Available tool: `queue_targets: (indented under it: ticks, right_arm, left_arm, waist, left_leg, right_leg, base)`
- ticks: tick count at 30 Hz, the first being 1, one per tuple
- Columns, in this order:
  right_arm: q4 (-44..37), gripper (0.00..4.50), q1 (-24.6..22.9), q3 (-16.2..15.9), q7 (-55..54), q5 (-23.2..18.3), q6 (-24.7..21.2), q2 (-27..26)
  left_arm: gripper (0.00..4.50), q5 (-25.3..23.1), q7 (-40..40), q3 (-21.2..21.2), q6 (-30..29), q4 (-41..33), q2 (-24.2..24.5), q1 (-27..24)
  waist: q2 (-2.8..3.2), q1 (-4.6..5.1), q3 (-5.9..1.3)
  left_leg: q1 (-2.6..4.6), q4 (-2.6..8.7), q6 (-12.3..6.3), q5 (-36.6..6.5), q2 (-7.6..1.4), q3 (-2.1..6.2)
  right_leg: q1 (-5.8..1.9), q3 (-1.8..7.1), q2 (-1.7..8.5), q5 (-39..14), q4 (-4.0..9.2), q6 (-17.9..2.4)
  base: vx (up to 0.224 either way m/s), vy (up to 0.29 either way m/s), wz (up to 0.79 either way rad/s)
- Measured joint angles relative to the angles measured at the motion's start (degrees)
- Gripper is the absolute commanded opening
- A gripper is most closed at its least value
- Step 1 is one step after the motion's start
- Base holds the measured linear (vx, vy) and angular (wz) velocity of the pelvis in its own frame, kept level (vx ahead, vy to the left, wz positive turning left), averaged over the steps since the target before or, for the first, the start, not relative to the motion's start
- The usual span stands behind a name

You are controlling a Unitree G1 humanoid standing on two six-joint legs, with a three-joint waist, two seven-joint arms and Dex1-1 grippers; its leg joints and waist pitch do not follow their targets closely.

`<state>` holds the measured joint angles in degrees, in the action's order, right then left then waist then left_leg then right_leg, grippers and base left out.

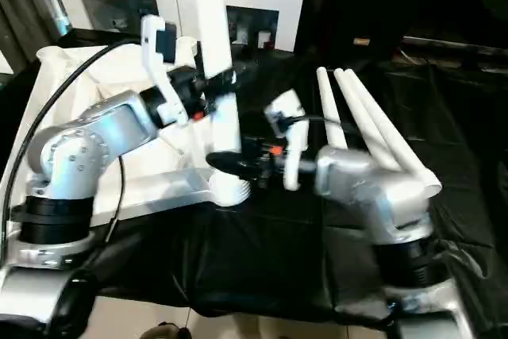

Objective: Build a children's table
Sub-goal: Pick table leg

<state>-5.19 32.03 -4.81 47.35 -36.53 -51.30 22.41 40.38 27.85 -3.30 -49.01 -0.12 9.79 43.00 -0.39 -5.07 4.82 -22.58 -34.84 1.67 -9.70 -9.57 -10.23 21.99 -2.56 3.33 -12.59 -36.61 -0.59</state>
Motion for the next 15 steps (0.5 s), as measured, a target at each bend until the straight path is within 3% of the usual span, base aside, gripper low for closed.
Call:
queue_targets:
  ticks: [15]
  right_arm:
    - [1.55, 3.04, 1.43, -0.13, 4.26, -2.22, -4.53, 2.55]
  left_arm:
    - [1.85, 3.82, 5.55, 0.67, -1.66, -0.28, 0.64, 0.01]
  waist:
    - [0.0, -0.1, 0.0]
  left_leg:
    - [0.0, -0.06, -0.01, 0.01, -0.01, -0.01]
  right_leg:
    - [0.0, 0.0, 0.0, 0.0, -0.07, -0.01]
  base:
    - [0.0, 0.0, 0.0]
